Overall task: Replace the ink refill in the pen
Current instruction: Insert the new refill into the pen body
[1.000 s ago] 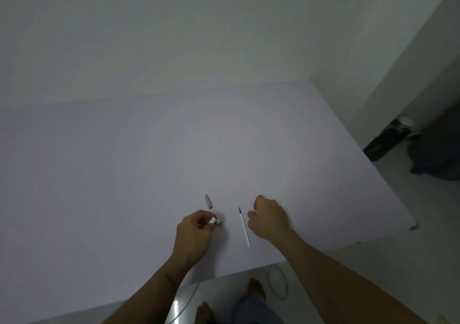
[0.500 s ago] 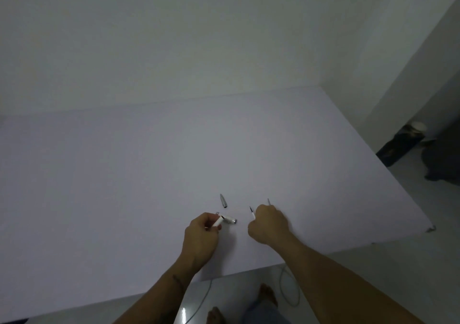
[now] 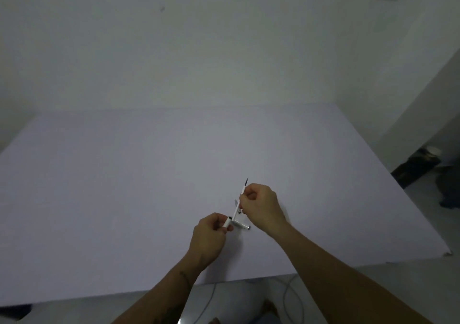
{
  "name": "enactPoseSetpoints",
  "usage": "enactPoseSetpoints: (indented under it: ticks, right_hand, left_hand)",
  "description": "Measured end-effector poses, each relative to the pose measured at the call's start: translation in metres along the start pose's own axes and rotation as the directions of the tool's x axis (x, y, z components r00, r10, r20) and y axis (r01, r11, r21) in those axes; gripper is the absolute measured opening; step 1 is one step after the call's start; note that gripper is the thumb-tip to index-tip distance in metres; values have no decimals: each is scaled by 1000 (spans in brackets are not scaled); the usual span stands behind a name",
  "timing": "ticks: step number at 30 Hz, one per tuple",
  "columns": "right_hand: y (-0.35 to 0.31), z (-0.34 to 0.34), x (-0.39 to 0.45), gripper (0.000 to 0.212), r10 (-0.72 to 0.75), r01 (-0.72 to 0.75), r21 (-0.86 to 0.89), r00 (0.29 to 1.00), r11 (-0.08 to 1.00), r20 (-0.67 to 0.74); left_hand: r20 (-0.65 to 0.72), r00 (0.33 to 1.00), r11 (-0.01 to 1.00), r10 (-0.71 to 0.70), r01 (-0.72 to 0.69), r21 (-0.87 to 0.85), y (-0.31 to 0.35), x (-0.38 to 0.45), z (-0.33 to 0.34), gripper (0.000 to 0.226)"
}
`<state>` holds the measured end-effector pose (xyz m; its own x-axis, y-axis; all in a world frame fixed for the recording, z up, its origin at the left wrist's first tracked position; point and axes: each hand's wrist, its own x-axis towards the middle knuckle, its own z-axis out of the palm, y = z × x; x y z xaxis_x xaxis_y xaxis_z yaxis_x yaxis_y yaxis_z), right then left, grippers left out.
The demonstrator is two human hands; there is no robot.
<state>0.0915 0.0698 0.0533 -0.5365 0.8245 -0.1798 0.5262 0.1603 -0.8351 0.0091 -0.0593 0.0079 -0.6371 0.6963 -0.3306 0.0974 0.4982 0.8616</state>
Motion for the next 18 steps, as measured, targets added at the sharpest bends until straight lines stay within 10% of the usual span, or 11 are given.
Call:
enactPoseSetpoints:
  ticks: [18]
  right_hand:
    - [26, 10, 19, 16, 68, -52, -87, 977, 995, 200]
  left_hand:
    - [-53, 998, 997, 17, -21, -73, 2, 11, -1, 18]
